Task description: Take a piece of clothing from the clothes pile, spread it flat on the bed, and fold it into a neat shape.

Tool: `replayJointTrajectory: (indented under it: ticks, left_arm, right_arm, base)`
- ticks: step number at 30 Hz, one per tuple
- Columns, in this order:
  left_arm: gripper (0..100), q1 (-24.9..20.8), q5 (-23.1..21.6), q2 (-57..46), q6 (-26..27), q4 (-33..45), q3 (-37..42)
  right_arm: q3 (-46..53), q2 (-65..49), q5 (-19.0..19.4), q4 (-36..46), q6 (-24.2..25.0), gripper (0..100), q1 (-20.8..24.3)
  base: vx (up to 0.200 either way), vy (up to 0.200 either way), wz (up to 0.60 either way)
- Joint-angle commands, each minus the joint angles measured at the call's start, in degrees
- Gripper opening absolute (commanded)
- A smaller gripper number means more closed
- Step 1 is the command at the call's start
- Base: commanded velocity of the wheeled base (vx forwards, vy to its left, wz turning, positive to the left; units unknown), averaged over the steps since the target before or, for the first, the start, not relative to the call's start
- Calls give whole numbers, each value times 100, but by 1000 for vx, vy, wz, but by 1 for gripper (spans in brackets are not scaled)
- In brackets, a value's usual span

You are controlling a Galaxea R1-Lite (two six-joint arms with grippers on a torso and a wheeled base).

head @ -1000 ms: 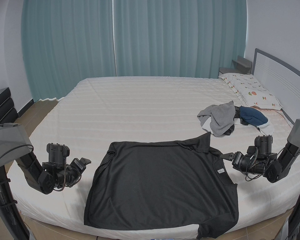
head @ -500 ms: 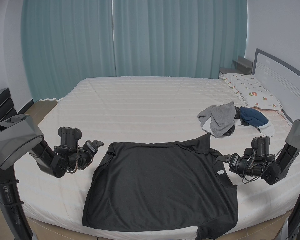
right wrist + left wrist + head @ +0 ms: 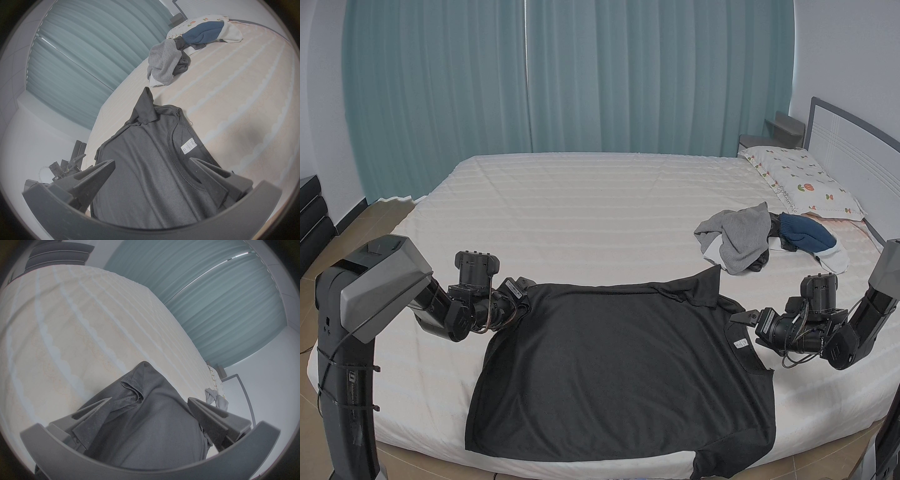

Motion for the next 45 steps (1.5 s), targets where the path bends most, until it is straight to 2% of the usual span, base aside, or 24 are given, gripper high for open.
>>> replayJointTrajectory:
  ticks: [1,15,16,23,28,33,40,45]
  left_arm:
    - [100,-8,10,359,31,-7,-269]
    - [100,36,80,649,39,11,-717]
    - [0,36,106,657,39,11,-717]
    - [0,62,256,657,31,-7,-726]
    - [0,291,484,649,4,-69,-761]
    - [0,493,502,649,-5,-121,-875]
    - [0,801,476,956,13,-666,-1191]
    - [0,950,484,1123,22,-684,-1437]
  right_arm:
    - [-16,81,-5,-20,8,100,8]
    - [-25,108,4,-28,-10,100,8]
    - [-25,108,4,-28,-10,100,8]
    - [-25,169,4,-37,-10,100,8]
    - [-34,187,4,-37,-10,100,-1]
    - [-69,196,4,-37,8,100,-1]
    - [-104,213,4,-37,8,100,-10]
    - [-113,275,4,-55,8,100,-10]
  base:
    - [0,0,0]
    - [0,0,0]
    - [0,0,0]
    - [0,0,0]
    - [0,0,0]
    - [0,0,0]
    - [0,0,0]
    - [0,0,0]
